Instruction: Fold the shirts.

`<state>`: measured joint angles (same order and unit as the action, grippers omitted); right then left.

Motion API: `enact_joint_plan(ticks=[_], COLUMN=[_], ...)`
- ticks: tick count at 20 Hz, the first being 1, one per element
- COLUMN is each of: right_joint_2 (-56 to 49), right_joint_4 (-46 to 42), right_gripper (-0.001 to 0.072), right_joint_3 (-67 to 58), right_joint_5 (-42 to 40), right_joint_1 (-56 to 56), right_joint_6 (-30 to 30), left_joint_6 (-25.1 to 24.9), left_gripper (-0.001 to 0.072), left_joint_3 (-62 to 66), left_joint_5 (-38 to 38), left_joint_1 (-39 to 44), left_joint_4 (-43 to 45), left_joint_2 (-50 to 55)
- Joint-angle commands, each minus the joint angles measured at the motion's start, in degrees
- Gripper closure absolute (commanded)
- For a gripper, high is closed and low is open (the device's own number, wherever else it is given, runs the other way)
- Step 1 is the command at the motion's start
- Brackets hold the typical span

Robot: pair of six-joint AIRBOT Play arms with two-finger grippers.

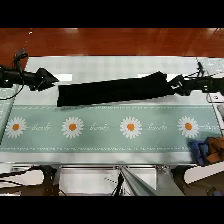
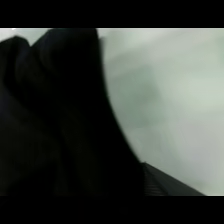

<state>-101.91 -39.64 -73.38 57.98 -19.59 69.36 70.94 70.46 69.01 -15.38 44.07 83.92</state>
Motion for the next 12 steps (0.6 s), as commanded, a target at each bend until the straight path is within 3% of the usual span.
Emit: enact_joint_plan(ticks=[1, 3, 4, 5, 6, 8, 9, 12], right_joint_2=[-3.41, -3.45, -3.43, -3.15, -2.38, 0.68, 3.08, 11.67], right_joint_4=[6.29, 8.61, 8.76, 8.76, 8.74, 7.85, 6.71, -0.55], right_gripper=[0.0105, 0.0158, 0.0338, 0.0568, 0.0693, 0.0692, 0.0692, 0.0692], right_joint_3=[0.00, 0.00, 0.00, 0.00, 0.00, 0.00, 0.00, 0.00], right_joint_5=[0.74, -0.13, -0.13, 0.39, 1.46, 3.34, 4.24, 7.56], right_joint_1=[4.70, 7.39, 8.24, 8.76, 8.70, 8.22, 7.80, 7.69], right_joint_6=[-3.67, -6.86, -6.86, -6.84, -6.86, -6.88, -6.71, -1.95], left_joint_6=[0.00, 0.00, 0.00, 0.02, 0.02, 0.00, -0.02, 0.11], left_gripper=[0.0258, 0.0258, 0.0258, 0.0267, 0.0361, 0.0641, 0.0684, 0.0685], left_joint_3=[0.07, 0.07, 0.07, 0.07, 0.07, 0.07, 0.07, 0.07], left_joint_5=[0.07, 0.04, 0.04, 0.04, 0.13, 0.72, 0.68, -1.29], left_joint_1=[3.08, 4.46, 4.94, 5.31, 5.49, 6.16, 6.84, 11.87], left_joint_4=[0.02, 0.02, 0.02, 0.00, -0.02, -0.44, -0.61, -0.66], left_joint_2=[-0.85, -0.85, -0.83, -0.85, -0.85, -0.85, -0.83, -0.22])
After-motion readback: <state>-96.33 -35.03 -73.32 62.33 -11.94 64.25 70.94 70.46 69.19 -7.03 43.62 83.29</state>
